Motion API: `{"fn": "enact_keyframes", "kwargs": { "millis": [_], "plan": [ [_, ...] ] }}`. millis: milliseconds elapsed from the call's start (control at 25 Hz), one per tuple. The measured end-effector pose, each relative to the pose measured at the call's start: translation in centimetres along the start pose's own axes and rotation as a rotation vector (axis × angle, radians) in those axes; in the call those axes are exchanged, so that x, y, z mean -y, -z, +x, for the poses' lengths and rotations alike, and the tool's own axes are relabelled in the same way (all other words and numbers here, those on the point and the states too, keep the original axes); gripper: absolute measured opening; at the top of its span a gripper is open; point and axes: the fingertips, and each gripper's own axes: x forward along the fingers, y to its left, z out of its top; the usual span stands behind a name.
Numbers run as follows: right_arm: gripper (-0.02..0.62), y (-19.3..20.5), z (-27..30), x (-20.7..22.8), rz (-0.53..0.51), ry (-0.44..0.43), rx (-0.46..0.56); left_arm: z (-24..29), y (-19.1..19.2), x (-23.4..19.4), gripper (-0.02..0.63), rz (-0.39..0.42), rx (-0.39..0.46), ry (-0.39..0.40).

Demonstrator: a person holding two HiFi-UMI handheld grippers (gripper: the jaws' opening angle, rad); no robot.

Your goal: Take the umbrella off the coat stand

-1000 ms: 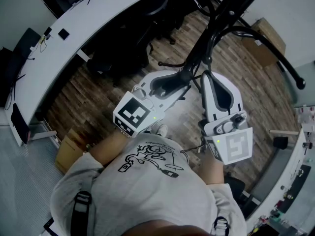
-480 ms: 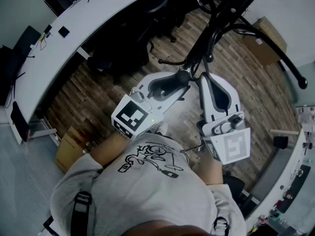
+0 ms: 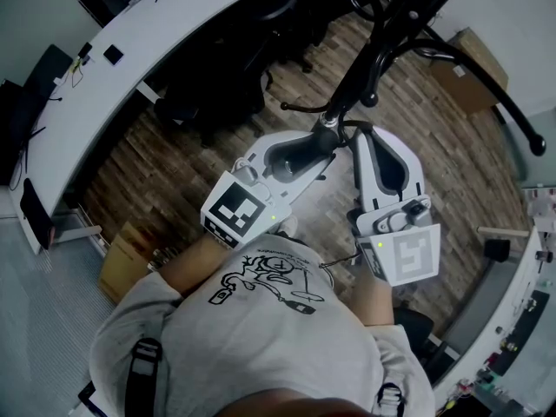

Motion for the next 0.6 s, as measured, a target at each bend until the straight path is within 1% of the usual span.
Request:
{"fn": "enact_keyframes", "kwargs": {
  "millis": [600],
  "plan": [
    [0.032, 0.3, 0.3, 0.6, 0.014, 0.027, 0.001, 0.3, 1.5, 0.7, 0.155, 0.024, -0.042, 0.016]
  ]
}}
